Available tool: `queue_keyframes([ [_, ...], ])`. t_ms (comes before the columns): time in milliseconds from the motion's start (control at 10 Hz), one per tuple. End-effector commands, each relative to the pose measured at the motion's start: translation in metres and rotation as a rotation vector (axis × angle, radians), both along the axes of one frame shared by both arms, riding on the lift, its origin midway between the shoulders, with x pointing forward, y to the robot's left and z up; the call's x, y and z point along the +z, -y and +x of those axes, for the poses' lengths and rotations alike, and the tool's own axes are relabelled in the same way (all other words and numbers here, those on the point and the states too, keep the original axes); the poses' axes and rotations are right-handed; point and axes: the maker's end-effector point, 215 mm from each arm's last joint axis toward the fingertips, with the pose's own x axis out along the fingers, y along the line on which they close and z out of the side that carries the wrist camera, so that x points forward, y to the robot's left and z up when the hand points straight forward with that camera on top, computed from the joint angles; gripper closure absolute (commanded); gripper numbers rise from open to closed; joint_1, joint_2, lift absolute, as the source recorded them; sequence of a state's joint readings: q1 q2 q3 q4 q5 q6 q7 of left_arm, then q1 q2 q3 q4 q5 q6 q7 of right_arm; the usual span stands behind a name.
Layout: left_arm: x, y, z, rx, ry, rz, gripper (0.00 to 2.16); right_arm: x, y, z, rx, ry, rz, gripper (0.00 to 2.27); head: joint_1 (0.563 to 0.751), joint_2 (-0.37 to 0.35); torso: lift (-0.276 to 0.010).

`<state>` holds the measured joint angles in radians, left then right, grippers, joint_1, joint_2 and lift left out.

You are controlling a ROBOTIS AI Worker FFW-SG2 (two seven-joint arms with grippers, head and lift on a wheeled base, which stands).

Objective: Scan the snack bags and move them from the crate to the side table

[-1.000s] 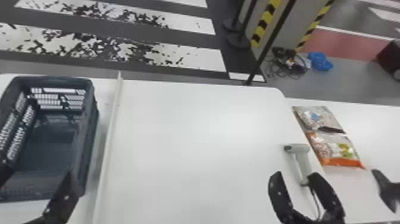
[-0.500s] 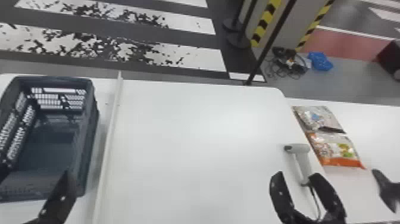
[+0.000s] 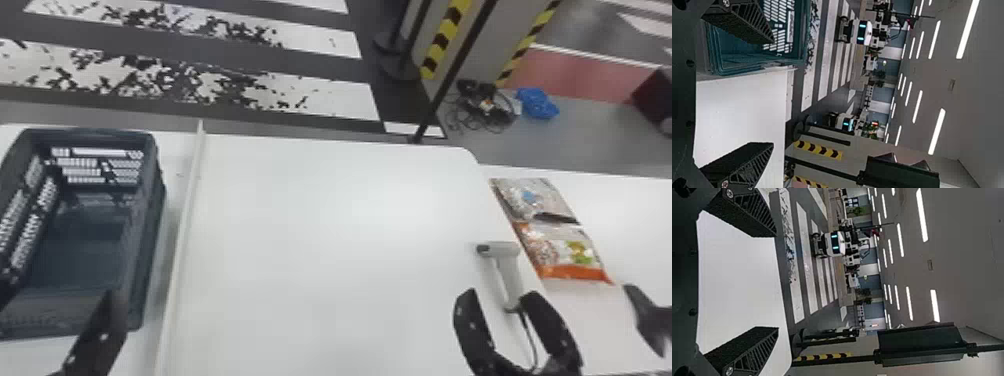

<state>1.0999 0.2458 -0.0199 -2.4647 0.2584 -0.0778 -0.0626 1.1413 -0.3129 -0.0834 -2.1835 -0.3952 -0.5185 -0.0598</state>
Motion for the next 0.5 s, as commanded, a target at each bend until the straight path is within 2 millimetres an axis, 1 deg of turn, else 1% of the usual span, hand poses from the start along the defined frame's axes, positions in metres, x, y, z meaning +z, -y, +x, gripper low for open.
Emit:
queue_keyframes([
  [0, -0.0006, -0.0002, -0.0002, 0.001, 0.000, -0.002, 0.07, 0.0026, 0.0002, -0.0001, -0.001, 0.009, 0.000, 0.08, 0.695, -0.264, -0.087],
  [400, -0.0014, -0.0004, -0.0010, -0.001, 0.006, -0.005, 0.07, 0.0013, 0.0012, -0.0008, -0.003, 0.008, 0.000, 0.08, 0.695, -0.268, -0.087],
])
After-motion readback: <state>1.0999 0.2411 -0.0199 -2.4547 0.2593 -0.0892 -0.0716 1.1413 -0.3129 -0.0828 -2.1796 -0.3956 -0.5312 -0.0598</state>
